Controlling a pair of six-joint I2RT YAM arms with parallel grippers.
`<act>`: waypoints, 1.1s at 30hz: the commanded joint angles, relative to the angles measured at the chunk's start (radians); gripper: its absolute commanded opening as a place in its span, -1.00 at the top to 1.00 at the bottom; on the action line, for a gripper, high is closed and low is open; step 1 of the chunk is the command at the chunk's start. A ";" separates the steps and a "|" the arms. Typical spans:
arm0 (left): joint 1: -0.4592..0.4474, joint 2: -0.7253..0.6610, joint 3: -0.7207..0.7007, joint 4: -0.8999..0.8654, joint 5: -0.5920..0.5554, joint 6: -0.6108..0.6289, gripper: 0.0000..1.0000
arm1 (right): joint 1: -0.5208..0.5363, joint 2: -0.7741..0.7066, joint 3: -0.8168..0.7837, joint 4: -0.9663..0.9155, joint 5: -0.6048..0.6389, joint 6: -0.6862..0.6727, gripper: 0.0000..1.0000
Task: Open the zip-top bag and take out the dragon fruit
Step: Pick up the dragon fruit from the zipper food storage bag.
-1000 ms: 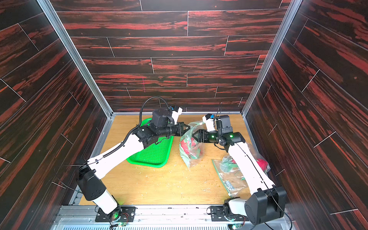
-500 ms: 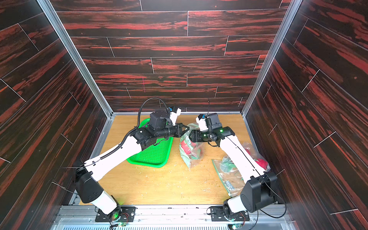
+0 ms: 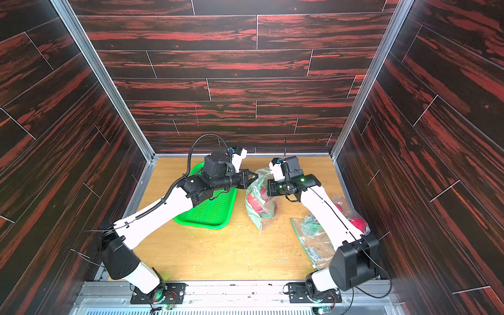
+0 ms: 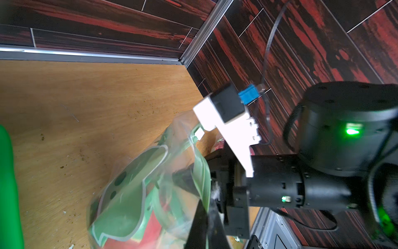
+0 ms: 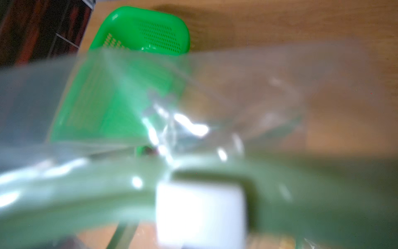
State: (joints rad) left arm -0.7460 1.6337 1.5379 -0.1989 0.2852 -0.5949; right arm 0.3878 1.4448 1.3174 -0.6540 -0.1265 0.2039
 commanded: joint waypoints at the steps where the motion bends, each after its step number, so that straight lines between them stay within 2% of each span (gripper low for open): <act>1: -0.002 -0.062 -0.025 0.037 -0.035 0.017 1.00 | -0.001 -0.086 -0.022 0.034 0.006 -0.009 1.00; 6: -0.001 -0.089 -0.083 0.022 -0.125 0.023 1.00 | -0.048 -0.150 -0.057 0.055 -0.016 0.003 1.00; 10: -0.002 -0.105 -0.112 0.062 -0.076 0.001 1.00 | -0.089 -0.180 -0.086 0.114 -0.210 0.044 1.00; 11: -0.001 -0.107 -0.123 0.089 -0.055 -0.015 1.00 | -0.090 -0.185 -0.093 0.141 -0.277 0.067 0.92; 13: 0.004 -0.109 -0.150 0.159 -0.010 -0.073 1.00 | -0.089 -0.178 -0.092 0.173 -0.356 0.103 0.51; 15: 0.009 -0.112 -0.188 0.251 0.014 -0.149 1.00 | -0.087 -0.164 -0.085 0.184 -0.411 0.118 0.28; 21: 0.013 -0.134 -0.319 0.410 0.004 -0.290 1.00 | -0.065 -0.144 -0.080 0.169 -0.497 0.105 0.02; 27: 0.022 -0.279 -0.492 0.295 -0.225 -0.284 1.00 | -0.014 -0.125 -0.104 0.163 -0.488 0.108 0.01; 33: 0.027 -0.355 -0.553 0.159 -0.282 -0.251 1.00 | 0.073 -0.052 -0.061 0.154 -0.412 0.101 0.01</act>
State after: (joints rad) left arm -0.7254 1.3350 1.0019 0.0021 0.0734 -0.8627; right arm 0.4259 1.3575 1.2297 -0.4931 -0.5697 0.3065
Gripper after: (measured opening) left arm 0.052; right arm 0.494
